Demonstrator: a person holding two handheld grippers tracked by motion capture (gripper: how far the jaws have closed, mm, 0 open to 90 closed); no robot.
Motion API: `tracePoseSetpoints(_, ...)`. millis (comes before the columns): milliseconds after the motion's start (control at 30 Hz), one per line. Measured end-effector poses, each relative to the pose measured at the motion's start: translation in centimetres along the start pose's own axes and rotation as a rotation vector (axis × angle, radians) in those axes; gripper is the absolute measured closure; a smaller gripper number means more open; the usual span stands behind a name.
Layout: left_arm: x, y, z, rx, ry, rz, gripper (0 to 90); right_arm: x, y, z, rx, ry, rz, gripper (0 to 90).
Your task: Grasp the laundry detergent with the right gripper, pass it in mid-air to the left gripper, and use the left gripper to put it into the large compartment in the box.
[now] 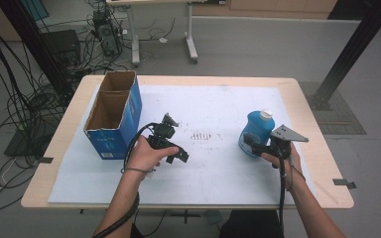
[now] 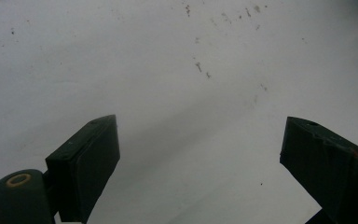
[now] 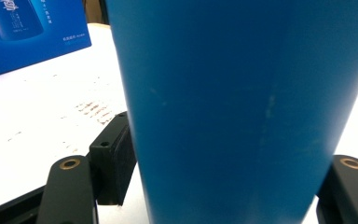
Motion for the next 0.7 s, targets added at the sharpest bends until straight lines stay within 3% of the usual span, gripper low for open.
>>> tracePoseSetpoints(333,-0.01,0.06,0.00,-0.001,0.001,0.002,12.2,0.10,-0.07,-0.18,0.002,-0.004,-0.010,40.8)
tracePoseSetpoints(700,0.04,0.05,-0.03,0.001,0.003,0.002,12.2,0.17,-0.13,-0.19,-0.001,-0.008,-0.020,42.2)
Point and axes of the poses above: each handheld gripper's, and its own axes: x roughly backward along the jaws, y roughly out of its top, z roughly to its left, the point moved 7 cm from there along -x, roughly forward along the jaws, and after that the axes turned 6 degrees about -y, right-handed, at the moved point
